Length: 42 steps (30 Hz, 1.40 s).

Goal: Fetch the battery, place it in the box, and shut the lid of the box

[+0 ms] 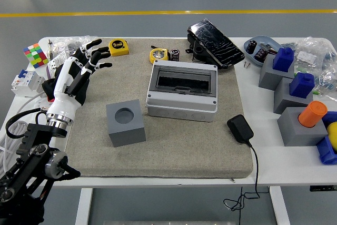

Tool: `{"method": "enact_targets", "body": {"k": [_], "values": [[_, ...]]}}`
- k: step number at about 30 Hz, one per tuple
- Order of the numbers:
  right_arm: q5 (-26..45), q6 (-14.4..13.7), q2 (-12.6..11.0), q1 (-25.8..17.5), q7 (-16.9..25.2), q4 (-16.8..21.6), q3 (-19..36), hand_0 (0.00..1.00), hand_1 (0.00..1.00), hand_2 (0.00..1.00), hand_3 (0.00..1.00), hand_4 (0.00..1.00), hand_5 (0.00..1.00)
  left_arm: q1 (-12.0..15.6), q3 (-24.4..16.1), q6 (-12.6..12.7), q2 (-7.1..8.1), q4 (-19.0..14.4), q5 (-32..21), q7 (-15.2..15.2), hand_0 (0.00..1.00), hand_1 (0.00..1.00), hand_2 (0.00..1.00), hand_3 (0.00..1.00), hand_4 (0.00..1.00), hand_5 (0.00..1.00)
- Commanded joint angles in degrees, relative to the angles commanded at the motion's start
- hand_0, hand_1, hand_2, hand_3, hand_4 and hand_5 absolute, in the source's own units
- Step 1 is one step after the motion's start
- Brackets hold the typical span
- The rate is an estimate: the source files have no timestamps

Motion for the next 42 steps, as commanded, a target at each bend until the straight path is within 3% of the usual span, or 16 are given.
{"method": "enact_targets", "body": {"k": [9, 18, 42], "values": [[-0.16, -0.01, -0.11, -0.16, -0.02, 0.00, 0.10, 0.642, 0.663, 0.672, 0.575, 0.972, 0.575, 1.11, -1.79, -0.07, 0.36, -0.50, 0.32, -0.15, 0.451, 0.632, 0.650, 0.730, 0.998, 0.531], [0.58, -0.05, 0.08, -0.02, 0.00, 0.00, -0.30, 0.642, 0.662, 0.672, 0.575, 0.972, 0.576, 1.13, -2.09, -0.97, -0.11, -0.59, 1.72, 1.65, 0.430, 0.572, 0.632, 0.729, 0.998, 0.521], [0.22, -0.08, 0.56, 0.10, -0.29, 0.00, 0.27, 0.642, 0.663, 0.672, 0.576, 0.972, 0.581, 2.41, -3.06, -1.39, 0.02, -0.98, 2.40, 2.71, 0.417, 0.554, 0.615, 0.728, 0.998, 0.520]]}}
